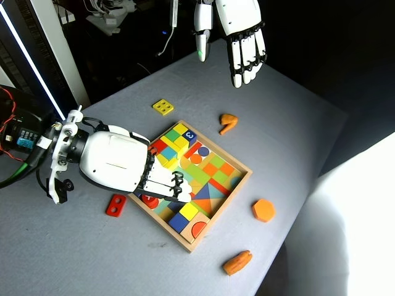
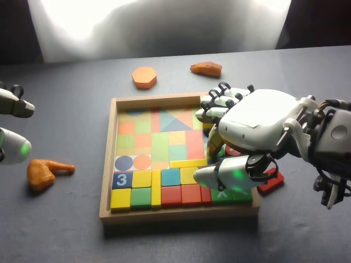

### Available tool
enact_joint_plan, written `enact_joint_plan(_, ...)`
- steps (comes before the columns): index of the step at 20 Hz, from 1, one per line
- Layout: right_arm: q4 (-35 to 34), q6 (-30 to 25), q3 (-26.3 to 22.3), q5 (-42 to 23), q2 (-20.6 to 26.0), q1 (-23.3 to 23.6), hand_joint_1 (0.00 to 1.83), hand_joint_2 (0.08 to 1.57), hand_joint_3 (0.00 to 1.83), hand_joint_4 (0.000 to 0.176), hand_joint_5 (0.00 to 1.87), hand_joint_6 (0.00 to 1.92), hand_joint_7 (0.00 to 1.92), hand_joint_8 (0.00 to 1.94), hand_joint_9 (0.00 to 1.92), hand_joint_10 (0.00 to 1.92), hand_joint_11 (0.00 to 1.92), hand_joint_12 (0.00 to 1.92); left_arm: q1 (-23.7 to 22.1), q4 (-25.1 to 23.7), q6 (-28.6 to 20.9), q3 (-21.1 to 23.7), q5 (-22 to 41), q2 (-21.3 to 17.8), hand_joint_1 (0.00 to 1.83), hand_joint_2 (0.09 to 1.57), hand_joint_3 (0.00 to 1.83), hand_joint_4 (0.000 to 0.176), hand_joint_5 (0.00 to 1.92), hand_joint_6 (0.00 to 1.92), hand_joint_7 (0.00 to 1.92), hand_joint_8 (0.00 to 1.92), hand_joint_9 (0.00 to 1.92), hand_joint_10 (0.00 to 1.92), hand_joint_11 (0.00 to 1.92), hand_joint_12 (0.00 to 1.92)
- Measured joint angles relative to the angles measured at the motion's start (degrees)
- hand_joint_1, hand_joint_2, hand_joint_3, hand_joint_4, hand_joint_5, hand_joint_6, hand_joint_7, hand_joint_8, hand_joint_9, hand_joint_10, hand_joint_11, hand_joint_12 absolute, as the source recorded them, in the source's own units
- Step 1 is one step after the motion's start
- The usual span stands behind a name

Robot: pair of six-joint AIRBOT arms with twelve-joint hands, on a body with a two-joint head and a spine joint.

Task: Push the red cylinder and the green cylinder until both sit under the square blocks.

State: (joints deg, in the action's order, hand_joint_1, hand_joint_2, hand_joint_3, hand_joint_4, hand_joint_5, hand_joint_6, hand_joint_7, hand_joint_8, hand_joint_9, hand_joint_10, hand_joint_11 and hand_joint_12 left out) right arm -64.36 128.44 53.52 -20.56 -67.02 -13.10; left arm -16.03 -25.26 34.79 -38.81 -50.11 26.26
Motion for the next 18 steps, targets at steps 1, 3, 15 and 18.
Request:
enact_joint_plan(1,-0.02,0.00,-0.13,0.02,0.17,0.00,0.00,1.18,0.00,0.000,0.81,0.14,0.17,0.01,0.02,0.01,0.00,0.00,0.02,0.02,0.00,0.00,0.02,0.00,0.16,1.33,0.00,0.038,0.21,0.00,0.21,0.00,0.23,0.00,0.00,0.78)
enact_joint_plan(3,-0.07,0.00,-0.42,0.04,0.52,0.04,0.00,1.18,0.00,0.000,0.81,0.14,0.16,0.00,0.02,0.01,0.00,0.00,0.02,-0.02,0.00,0.00,-0.09,0.00,0.16,1.34,0.00,0.039,0.20,0.00,0.22,0.00,0.23,0.00,0.00,0.76)
enact_joint_plan(15,-0.39,-1.18,-2.21,0.37,3.87,6.32,0.00,1.19,0.00,0.000,0.82,0.13,0.18,0.00,0.04,0.02,0.00,0.00,0.02,0.00,0.00,0.00,-0.15,0.00,0.15,1.32,0.00,0.041,0.24,0.00,0.24,0.00,0.26,0.00,0.00,0.79)
enact_joint_plan(18,-0.39,-0.63,-5.75,-0.26,7.69,7.26,0.00,1.18,0.00,0.000,0.81,0.12,0.15,0.00,0.02,0.01,0.00,0.00,0.02,0.00,0.00,0.02,-0.15,0.00,0.19,1.32,0.00,0.022,0.26,0.01,0.23,0.00,0.23,0.00,0.00,0.77)
